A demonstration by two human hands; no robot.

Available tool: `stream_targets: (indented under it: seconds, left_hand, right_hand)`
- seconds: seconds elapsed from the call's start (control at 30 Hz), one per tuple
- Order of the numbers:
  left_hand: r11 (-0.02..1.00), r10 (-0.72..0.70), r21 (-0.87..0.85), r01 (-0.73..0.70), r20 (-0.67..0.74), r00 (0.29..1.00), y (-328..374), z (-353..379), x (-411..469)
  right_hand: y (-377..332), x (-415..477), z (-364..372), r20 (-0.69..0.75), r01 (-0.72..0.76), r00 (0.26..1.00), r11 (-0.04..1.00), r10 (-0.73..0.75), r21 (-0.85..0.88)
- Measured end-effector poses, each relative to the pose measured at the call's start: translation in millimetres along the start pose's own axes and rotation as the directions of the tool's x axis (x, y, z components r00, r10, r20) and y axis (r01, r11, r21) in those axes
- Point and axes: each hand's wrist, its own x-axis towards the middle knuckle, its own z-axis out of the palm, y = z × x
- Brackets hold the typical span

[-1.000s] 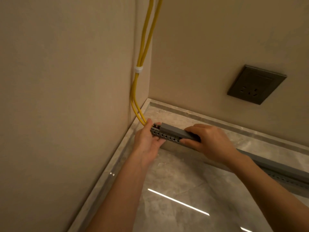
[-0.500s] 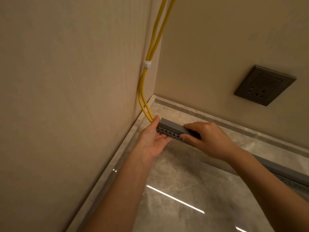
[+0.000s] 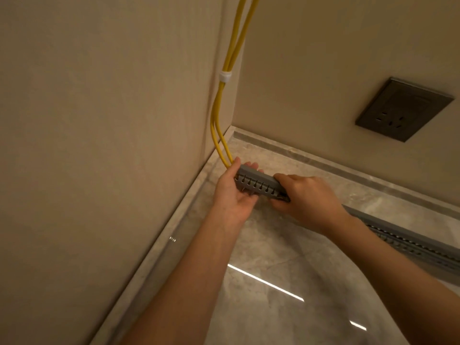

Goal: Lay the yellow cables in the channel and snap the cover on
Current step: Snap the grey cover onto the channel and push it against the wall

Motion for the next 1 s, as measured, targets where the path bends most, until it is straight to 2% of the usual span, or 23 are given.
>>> stream_targets:
  seconds: [0.13, 0.27, 0.37, 0.43, 0.6, 0.77, 0.9, 1.0]
  left_hand:
    - [0.981, 0.068, -0.189, -0.049, 0.097, 0.993, -13.8, 0.7, 1.8]
    - [0.975, 0.088, -0.213, -0.06, 0.125, 0.988, -15.4, 5.4, 2.7]
    - [0.98, 0.123, -0.166, -0.105, 0.105, 0.987, -14.5, 9.2, 3.0]
    - [0.983, 0.152, -0.117, -0.14, 0.102, 0.983, -14.6, 10.6, 2.5]
    - [0.988, 0.149, -0.058, -0.142, 0.149, 0.978, -15.7, 9.5, 4.9]
    - [0.984, 0.171, -0.018, -0.175, 0.331, 0.928, -16.3, -6.3, 4.6]
    - [0.96, 0.178, 0.13, -0.247, 0.397, 0.9, -11.6, -24.3, 4.4]
    - [0.927, 0.207, 0.22, -0.305, 0.378, 0.902, -9.7, -27.2, 4.6]
  right_hand:
    - [-0.6, -2.6, -3.9, -0.004, 0.001, 1.0, 0.994, -0.001, 0.105]
    - [-2.7, -5.0, -10.8, -0.073, 0.005, 0.997, 0.992, 0.004, 0.126]
    - [-7.5, -6.8, -14.1, -0.213, 0.061, 0.976, 0.996, -0.045, 0.069]
    - [-11.7, -7.5, -13.6, -0.253, 0.049, 0.967, 0.997, -0.033, 0.056]
    - [-13.6, -8.5, -13.0, -0.246, 0.006, 0.969, 0.999, 0.007, 0.05]
    - [-12.4, -7.3, -17.7, -0.238, -0.014, 0.97, 0.991, 0.045, 0.13]
    - [-11.2, -5.6, -18.1, -0.225, -0.039, 0.971, 0.983, 0.079, 0.177]
    - [-10.5, -4.4, -19.1, -0.209, -0.057, 0.973, 0.977, 0.1, 0.204]
